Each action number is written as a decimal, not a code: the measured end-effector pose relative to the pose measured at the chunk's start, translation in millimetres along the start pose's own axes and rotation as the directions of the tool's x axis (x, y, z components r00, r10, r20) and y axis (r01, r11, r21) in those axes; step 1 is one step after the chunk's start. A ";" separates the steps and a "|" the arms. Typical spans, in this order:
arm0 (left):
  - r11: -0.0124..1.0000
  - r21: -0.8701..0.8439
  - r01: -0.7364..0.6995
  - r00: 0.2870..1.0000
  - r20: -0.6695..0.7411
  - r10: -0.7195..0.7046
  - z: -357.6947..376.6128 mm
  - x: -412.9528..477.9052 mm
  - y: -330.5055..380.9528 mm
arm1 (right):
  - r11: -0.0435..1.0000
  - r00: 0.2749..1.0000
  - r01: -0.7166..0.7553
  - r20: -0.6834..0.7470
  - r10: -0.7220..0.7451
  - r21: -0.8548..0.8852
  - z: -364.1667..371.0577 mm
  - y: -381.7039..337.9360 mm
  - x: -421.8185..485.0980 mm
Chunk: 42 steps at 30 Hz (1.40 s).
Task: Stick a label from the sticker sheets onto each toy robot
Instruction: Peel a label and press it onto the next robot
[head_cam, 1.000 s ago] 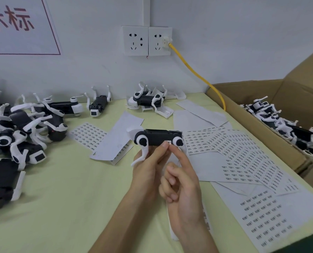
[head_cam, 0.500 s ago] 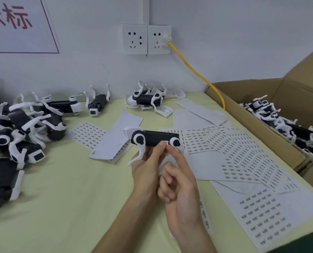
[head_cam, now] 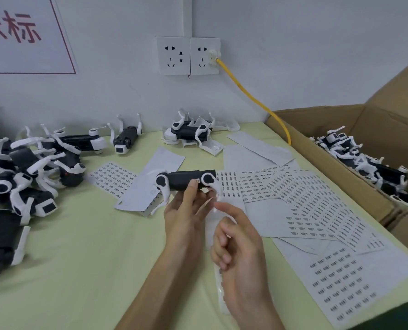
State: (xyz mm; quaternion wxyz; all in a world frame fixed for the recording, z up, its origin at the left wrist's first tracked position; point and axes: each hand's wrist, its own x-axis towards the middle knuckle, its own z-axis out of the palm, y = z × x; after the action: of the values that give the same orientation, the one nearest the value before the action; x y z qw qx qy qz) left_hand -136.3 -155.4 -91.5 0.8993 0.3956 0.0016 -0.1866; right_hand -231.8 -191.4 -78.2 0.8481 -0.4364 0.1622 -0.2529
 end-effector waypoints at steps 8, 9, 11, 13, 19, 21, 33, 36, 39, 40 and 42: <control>0.989 0.128 -0.069 0.997 -0.024 0.073 -0.9 2.4 0.9 | 0.973 0.987 0.159 0.008 -0.160 -0.166 -16.7 -40.0 14.1; 0.983 0.160 -0.086 0.996 -0.011 0.089 -0.5 3.2 0.3 | 0.954 0.981 0.196 0.038 -0.192 -0.226 -16.5 -48.0 20.5; 0.971 0.204 -0.122 0.992 0.030 0.119 -0.4 3.2 -1.1 | 0.868 0.955 0.292 0.163 -0.246 -0.402 -13.1 -63.4 37.2; 0.963 0.227 -0.147 0.988 0.084 0.132 -0.7 1.0 -2.3 | 0.694 0.919 0.378 0.341 -0.200 -0.613 -9.1 -72.1 56.8; 0.962 0.233 -0.142 0.985 0.131 0.114 -2.2 0.3 -2.8 | 0.628 0.904 0.344 0.427 -0.019 -0.698 -12.2 -51.3 92.3; 0.958 0.256 -0.130 0.987 0.121 0.102 -1.1 0.4 -3.2 | 0.701 0.916 0.339 0.390 -0.093 -0.628 -15.5 -37.4 93.5; 0.941 0.310 -0.134 0.983 0.159 0.088 -2.0 2.1 -3.5 | 0.629 0.850 0.509 0.457 -0.260 -0.588 -23.2 -21.7 89.2; 0.902 0.389 -0.186 0.977 0.168 0.129 -0.5 0.9 -4.0 | 0.594 0.845 0.525 0.455 -0.280 -0.610 -22.8 -19.7 88.8; 0.882 0.430 -0.193 0.976 0.175 0.128 0.1 -1.2 -4.8 | 0.547 0.840 0.540 0.449 -0.304 -0.640 -23.7 -17.4 88.6; 0.883 0.429 -0.191 0.976 0.176 0.126 -0.3 -1.3 -5.1 | 0.537 0.839 0.543 0.448 -0.308 -0.646 -23.6 -16.7 88.6; 0.891 0.412 -0.189 0.976 0.181 0.123 -0.8 -1.9 -5.3 | 0.515 0.834 0.551 0.455 -0.312 -0.657 -23.1 -15.4 88.4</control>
State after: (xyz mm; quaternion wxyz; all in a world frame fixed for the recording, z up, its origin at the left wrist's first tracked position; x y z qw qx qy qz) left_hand -139.8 -157.5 -95.6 0.8004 0.5664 -0.1385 -0.1387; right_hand -175.3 -264.7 -83.4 0.5028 -0.8104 0.0172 -0.3001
